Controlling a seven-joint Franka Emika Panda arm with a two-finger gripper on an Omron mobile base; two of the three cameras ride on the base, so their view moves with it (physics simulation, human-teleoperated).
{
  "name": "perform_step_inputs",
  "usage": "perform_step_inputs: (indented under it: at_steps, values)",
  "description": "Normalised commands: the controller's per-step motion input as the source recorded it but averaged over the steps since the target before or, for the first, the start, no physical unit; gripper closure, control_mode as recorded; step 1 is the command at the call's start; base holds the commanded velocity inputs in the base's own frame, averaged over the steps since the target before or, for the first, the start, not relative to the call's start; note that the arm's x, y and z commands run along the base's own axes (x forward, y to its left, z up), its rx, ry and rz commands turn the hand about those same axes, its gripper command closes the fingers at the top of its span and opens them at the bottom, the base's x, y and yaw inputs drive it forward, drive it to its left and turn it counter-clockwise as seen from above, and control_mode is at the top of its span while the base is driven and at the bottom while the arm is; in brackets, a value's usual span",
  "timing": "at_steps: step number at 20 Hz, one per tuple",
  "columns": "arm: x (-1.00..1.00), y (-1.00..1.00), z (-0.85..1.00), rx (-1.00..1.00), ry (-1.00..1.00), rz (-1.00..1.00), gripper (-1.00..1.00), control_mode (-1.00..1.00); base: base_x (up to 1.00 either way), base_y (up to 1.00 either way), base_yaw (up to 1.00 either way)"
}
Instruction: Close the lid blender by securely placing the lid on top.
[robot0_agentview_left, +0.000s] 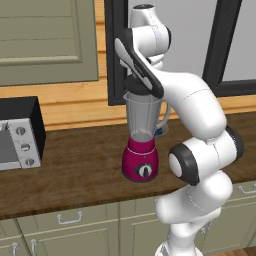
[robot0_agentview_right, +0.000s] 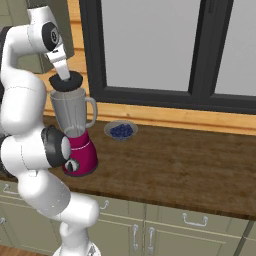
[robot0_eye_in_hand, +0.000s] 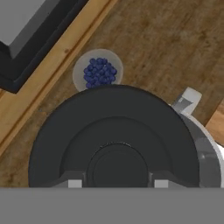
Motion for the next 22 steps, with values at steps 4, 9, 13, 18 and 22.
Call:
perform_step_inputs:
  at_steps: [4, 9, 13, 18, 22]
  values:
    - [0.00, 0.00, 0.00, 0.00, 0.09, 0.01, 1.00, -1.00, 0.00, 0.00, 0.00]
    - [0.00, 0.00, -0.16, 0.00, 0.00, 0.00, 1.00, -1.00, 0.00, 0.00, 0.00]
    - [0.00, 0.00, -0.21, 0.00, 0.00, 0.00, 1.00, -1.00, 0.00, 0.00, 0.00]
    - [0.00, 0.00, -0.13, 0.00, 0.00, 0.00, 1.00, -1.00, 0.00, 0.00, 0.00]
    - [0.00, 0.00, -0.16, 0.00, 0.00, 0.00, 1.00, -1.00, 0.00, 0.00, 0.00]
